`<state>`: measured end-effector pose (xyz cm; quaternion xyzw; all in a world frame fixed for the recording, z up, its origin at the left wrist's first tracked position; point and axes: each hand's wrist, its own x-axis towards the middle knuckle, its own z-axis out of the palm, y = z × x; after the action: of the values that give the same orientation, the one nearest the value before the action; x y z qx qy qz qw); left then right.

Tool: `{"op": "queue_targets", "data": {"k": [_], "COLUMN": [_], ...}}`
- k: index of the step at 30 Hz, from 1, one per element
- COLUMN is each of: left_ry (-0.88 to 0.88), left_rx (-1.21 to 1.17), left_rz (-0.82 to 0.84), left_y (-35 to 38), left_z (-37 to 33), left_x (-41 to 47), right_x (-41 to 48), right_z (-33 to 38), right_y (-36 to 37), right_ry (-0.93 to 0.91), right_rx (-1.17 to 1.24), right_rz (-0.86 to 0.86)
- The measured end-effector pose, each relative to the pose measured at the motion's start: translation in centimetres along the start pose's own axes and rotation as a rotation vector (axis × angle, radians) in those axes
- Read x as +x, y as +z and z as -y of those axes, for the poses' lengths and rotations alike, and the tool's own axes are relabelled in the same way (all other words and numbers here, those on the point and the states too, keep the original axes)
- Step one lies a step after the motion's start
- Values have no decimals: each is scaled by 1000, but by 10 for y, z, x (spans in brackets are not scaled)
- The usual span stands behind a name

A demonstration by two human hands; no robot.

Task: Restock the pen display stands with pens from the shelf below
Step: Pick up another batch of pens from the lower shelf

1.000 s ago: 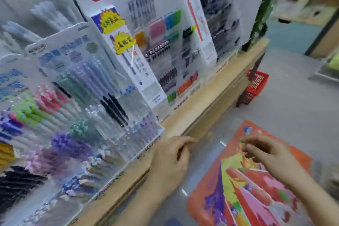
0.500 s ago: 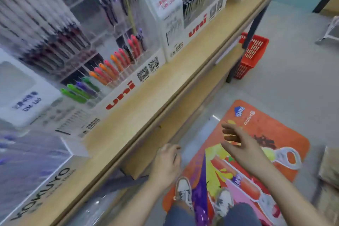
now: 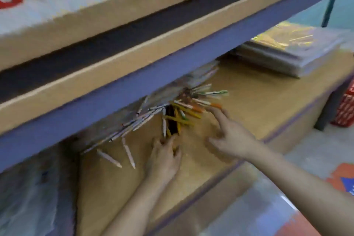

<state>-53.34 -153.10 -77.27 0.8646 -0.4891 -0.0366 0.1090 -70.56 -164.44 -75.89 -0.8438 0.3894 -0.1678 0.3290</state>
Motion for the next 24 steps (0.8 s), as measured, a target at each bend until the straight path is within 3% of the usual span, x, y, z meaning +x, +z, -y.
{"op": "queue_targets", "data": {"k": [5, 13, 16, 19, 24], "left_ry": [26, -73, -188, -267, -263], "left_rx": [-30, -150, -250, -333, -191], "left_rz": [26, -13, -12, 61, 60], "left_y": [-5, -22, -24, -7, 3], "left_z": [10, 31, 19, 2, -22], "left_x": [6, 18, 48, 76, 99], "right_x": [58, 127, 127, 117, 102], "right_z": [-15, -18, -2, 12, 22], "right_y": [21, 23, 34, 38, 32], "right_ry": [17, 166, 123, 121, 71], "right_rx": [-210, -307, -532, -600, -655], "right_rz": [-129, -41, -133, -84, 10]}}
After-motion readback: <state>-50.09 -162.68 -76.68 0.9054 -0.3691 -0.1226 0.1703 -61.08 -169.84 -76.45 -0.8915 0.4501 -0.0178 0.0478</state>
